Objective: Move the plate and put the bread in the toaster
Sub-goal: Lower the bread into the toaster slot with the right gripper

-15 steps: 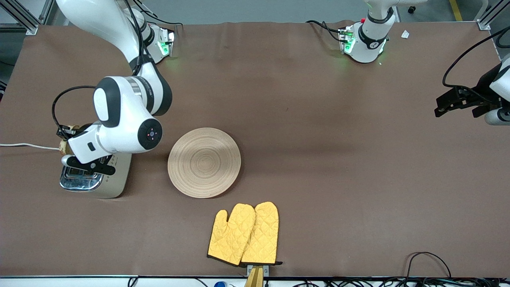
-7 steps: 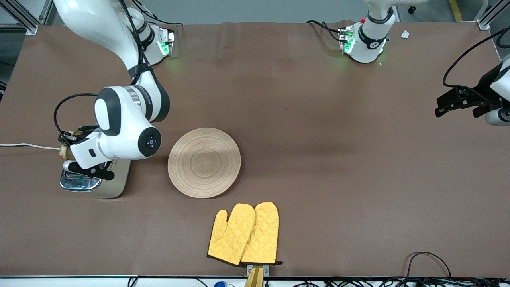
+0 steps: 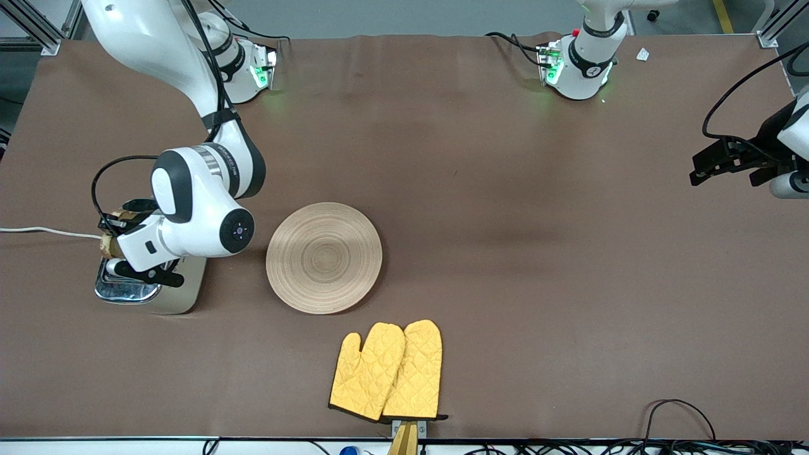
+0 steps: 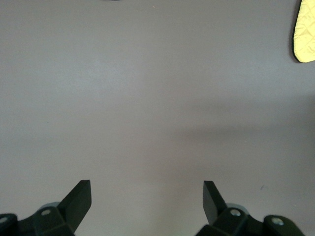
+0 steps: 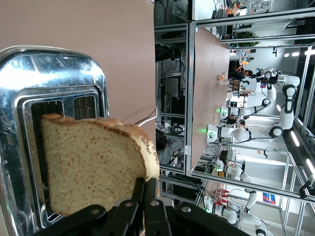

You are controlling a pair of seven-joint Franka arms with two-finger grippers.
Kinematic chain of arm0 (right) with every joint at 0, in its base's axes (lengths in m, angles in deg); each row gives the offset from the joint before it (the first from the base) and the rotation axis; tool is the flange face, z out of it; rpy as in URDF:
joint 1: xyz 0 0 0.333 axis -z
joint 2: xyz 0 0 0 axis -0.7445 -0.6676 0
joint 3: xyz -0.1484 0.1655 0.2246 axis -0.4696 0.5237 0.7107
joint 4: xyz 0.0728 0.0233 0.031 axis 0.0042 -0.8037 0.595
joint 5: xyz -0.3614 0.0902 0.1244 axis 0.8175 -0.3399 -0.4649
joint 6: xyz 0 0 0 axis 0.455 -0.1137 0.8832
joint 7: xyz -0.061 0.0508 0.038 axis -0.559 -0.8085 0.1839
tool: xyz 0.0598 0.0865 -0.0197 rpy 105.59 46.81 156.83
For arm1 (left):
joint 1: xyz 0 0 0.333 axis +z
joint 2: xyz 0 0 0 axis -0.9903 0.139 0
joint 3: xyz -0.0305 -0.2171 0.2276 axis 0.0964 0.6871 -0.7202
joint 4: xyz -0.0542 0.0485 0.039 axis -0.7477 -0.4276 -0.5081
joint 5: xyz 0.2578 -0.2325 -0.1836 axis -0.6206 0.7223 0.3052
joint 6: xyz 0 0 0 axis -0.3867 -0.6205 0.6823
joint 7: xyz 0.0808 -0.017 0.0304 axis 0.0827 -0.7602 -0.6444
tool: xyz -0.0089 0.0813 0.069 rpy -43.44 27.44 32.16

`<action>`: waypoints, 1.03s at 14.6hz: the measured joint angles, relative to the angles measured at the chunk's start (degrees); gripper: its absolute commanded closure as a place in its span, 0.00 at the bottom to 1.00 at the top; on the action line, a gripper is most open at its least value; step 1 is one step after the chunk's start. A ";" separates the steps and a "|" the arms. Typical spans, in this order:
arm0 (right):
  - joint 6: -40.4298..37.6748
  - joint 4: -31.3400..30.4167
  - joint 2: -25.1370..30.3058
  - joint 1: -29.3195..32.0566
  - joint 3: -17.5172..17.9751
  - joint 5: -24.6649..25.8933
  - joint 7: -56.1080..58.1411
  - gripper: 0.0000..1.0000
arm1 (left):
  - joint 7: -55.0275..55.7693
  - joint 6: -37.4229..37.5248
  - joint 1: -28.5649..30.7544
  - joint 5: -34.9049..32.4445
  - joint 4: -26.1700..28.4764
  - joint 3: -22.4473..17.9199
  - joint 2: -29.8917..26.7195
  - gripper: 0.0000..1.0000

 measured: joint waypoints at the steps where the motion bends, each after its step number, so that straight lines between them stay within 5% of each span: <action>1: 0.22 -0.05 0.00 0.00 0.00 0.00 -0.01 1.00 | 0.00 0.00 0.00 0.00 0.00 0.00 0.00 0.00; 11: 5.10 -2.02 -2.87 2.29 0.07 -1.89 -3.77 0.95 | 0.00 0.00 0.01 0.00 0.00 0.00 0.00 0.00; 12: 5.30 -2.20 -3.56 2.23 0.27 -2.72 -5.11 0.84 | 0.00 0.00 0.01 0.00 0.00 0.00 0.00 0.00; 14: 5.67 -2.46 -5.02 1.86 0.66 -3.20 -6.97 0.27 | 0.00 0.00 0.02 0.00 0.00 0.00 0.00 0.00; 15: 5.68 -2.46 -5.42 1.56 0.70 -3.20 -7.48 0.07 | 0.00 0.00 0.02 0.00 0.00 0.00 0.00 0.00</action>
